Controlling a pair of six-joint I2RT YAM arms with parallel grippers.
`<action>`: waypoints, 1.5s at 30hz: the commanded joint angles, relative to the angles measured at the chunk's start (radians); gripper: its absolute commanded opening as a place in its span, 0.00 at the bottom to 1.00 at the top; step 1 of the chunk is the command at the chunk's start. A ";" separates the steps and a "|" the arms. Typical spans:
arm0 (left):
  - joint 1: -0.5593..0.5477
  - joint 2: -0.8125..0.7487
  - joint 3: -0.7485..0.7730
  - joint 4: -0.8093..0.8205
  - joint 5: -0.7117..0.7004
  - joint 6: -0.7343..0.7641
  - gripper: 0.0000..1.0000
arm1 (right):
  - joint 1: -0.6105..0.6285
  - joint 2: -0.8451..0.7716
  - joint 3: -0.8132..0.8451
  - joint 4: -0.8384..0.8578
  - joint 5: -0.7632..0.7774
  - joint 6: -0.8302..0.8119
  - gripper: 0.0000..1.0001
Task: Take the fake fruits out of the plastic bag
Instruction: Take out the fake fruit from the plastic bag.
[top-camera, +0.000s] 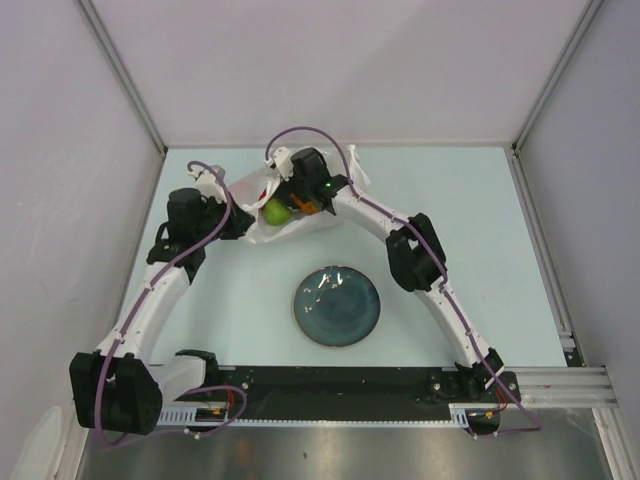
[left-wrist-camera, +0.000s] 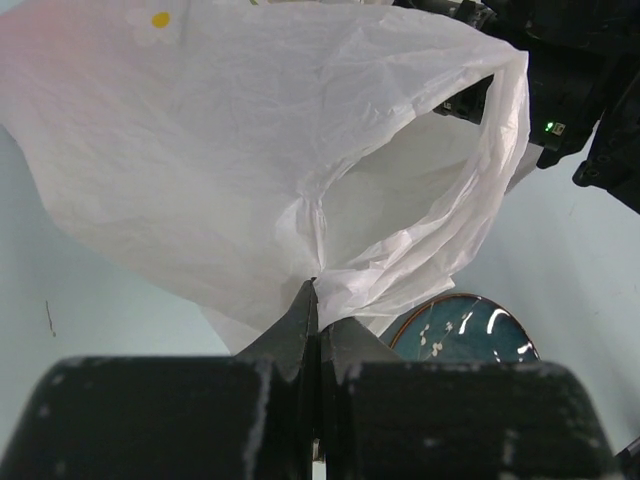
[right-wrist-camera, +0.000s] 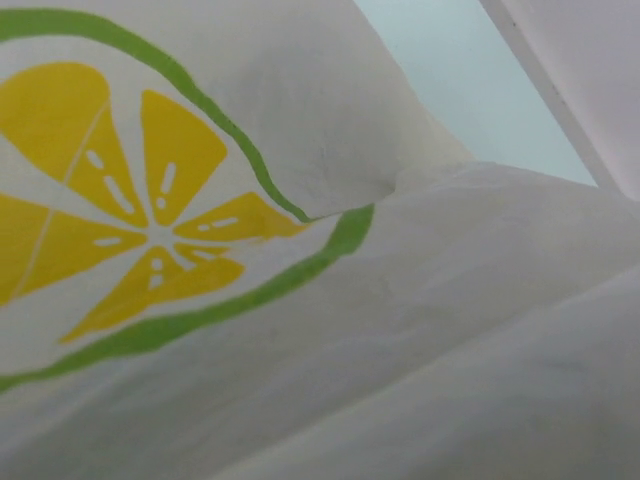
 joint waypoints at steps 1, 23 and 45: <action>0.012 0.001 0.039 0.026 0.016 -0.004 0.00 | 0.002 0.045 0.095 -0.156 0.085 -0.033 1.00; 0.031 0.076 0.139 0.085 0.002 0.006 0.00 | -0.045 -0.556 -0.391 0.029 -0.292 0.064 0.43; -0.046 0.055 0.461 -0.190 0.592 0.131 0.74 | -0.090 -0.728 -0.657 0.120 -0.541 0.191 0.46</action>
